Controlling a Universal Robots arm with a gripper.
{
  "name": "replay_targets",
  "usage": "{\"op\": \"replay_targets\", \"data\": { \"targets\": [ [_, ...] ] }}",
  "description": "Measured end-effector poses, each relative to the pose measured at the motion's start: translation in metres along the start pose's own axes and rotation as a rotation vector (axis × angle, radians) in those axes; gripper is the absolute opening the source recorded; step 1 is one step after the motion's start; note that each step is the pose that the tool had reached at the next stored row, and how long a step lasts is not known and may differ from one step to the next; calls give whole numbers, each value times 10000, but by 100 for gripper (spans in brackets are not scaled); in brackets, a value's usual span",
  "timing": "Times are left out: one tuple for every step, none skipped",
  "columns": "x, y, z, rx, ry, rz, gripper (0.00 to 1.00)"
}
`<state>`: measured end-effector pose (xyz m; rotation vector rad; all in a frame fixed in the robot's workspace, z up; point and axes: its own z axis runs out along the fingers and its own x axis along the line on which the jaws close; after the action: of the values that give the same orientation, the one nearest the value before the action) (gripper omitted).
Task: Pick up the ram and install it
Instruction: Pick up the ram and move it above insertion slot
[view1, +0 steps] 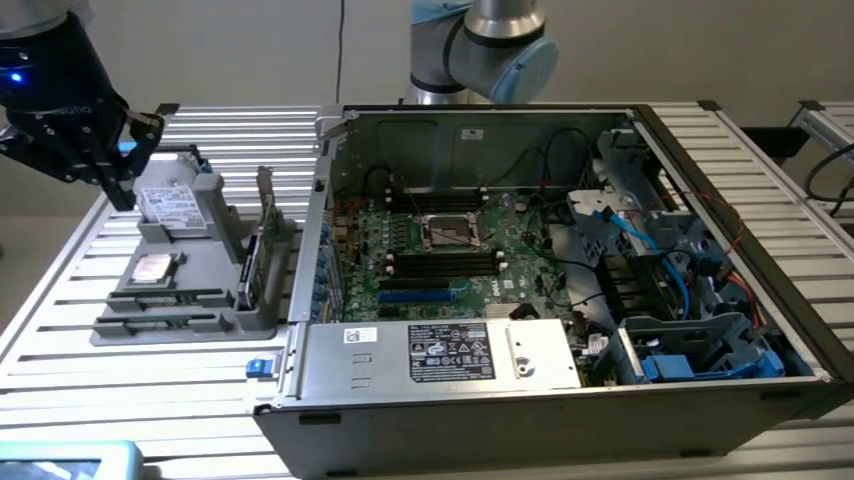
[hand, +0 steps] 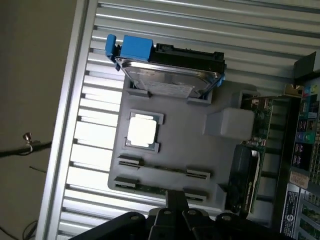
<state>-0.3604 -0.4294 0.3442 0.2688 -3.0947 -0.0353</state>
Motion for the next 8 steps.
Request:
{"op": "replay_targets", "data": {
  "targets": [
    [0,0,0,6,4,-180,11],
    [0,0,0,12,9,-359,11],
    [0,0,1,17,13,-540,11],
    [0,0,1,24,18,-718,11],
    [0,0,1,30,23,-904,11],
    [0,0,1,36,27,-1084,11],
    [0,0,0,42,34,-1274,11],
    [0,0,1,48,37,-1443,11]
  ]
}}
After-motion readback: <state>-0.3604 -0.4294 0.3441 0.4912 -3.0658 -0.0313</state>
